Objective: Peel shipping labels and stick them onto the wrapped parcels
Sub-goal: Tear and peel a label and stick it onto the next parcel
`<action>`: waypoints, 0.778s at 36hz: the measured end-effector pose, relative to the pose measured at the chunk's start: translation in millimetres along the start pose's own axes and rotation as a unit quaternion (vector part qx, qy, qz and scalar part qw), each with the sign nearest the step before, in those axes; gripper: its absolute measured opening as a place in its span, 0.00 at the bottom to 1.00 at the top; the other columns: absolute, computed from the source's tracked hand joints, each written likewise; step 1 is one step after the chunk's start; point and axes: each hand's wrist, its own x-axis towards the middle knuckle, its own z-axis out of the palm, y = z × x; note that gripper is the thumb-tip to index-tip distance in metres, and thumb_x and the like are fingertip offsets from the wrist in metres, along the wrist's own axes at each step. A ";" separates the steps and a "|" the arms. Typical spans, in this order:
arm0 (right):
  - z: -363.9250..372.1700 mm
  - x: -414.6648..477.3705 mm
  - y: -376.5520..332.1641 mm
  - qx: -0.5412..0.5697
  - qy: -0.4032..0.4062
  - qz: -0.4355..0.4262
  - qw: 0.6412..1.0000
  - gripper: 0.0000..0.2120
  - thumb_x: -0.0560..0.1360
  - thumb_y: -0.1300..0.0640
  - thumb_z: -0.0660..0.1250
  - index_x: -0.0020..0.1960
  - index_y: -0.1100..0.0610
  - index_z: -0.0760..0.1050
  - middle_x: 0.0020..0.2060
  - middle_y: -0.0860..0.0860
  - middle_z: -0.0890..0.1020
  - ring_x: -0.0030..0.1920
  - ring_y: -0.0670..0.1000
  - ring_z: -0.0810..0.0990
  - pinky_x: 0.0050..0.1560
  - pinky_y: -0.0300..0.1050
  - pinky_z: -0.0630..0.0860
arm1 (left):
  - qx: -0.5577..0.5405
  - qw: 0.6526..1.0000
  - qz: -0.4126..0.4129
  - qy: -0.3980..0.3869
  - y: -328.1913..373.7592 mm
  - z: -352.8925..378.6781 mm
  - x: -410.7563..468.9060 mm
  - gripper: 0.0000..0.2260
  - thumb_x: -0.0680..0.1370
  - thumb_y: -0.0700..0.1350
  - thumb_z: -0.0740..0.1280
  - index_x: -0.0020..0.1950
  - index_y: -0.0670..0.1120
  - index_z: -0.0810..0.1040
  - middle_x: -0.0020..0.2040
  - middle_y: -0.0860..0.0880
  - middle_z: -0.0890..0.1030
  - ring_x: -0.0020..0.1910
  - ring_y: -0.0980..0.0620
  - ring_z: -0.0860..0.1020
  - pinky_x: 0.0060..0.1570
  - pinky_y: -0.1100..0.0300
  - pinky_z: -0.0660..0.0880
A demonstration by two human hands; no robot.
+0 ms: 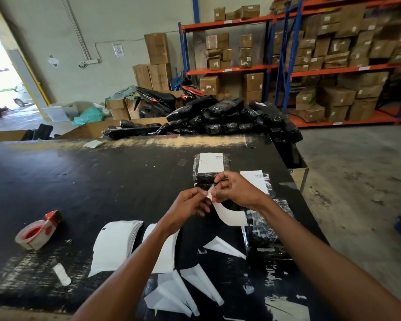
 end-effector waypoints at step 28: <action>-37.5 -32.5 6.4 -0.130 0.084 -0.018 0.988 0.07 0.75 0.59 0.72 0.51 0.53 0.86 0.37 0.50 0.87 0.38 0.50 0.84 0.47 0.51 0.78 | -0.029 0.999 0.027 0.002 20.8 23.1 18.7 0.09 0.84 0.43 0.61 0.53 0.39 0.78 0.40 0.44 0.83 0.38 0.52 0.81 0.37 0.62 0.77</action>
